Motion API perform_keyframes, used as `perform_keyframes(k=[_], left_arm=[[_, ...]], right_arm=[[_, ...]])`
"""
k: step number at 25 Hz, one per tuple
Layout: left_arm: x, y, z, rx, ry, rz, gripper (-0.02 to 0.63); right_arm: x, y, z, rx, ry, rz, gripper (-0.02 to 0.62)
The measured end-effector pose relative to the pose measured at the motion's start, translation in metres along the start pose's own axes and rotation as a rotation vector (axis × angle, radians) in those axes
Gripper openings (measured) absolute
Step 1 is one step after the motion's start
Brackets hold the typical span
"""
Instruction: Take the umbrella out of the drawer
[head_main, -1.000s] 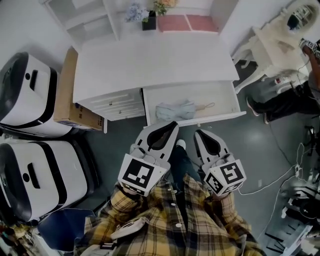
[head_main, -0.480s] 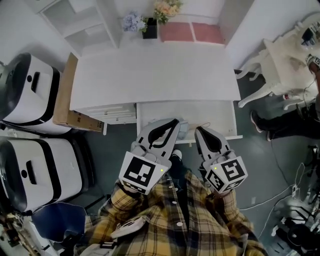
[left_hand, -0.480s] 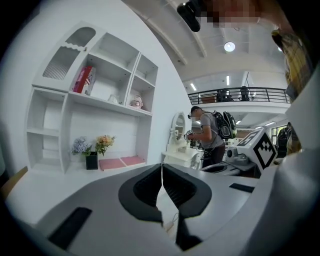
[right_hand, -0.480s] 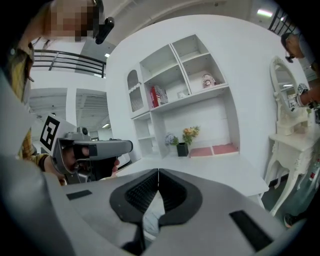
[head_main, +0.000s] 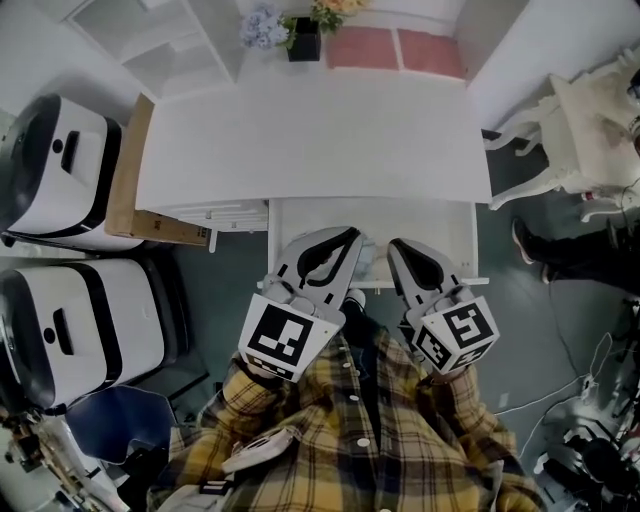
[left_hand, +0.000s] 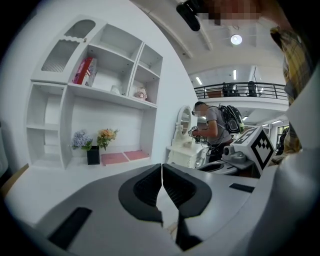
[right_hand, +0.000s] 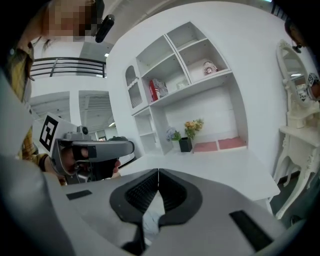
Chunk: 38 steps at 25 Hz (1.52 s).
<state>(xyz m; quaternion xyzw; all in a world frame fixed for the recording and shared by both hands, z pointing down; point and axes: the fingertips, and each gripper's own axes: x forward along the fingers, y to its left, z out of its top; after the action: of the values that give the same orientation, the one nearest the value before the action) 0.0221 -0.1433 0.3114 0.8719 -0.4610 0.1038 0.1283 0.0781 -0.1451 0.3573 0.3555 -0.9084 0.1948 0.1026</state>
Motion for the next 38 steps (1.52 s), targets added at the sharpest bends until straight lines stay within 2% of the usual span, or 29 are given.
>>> perform_keyframes(k=[14,28,38], left_arm=[[0.028,0.003,-0.004,0.017,0.067,-0.143,0.026],[0.040,-0.002,-0.035,0.040,0.139,-0.215,0.026],[0.057,0.000,-0.082,0.055,0.246,-0.249,0.026]], right_arm=[[0.008,-0.015,-0.013,0.095,0.022,-0.134,0.017],[0.006,-0.020,-0.035,0.127,0.052,-0.189,0.017],[0.013,-0.029,-0.058,0.144,0.089,-0.195,0.018]])
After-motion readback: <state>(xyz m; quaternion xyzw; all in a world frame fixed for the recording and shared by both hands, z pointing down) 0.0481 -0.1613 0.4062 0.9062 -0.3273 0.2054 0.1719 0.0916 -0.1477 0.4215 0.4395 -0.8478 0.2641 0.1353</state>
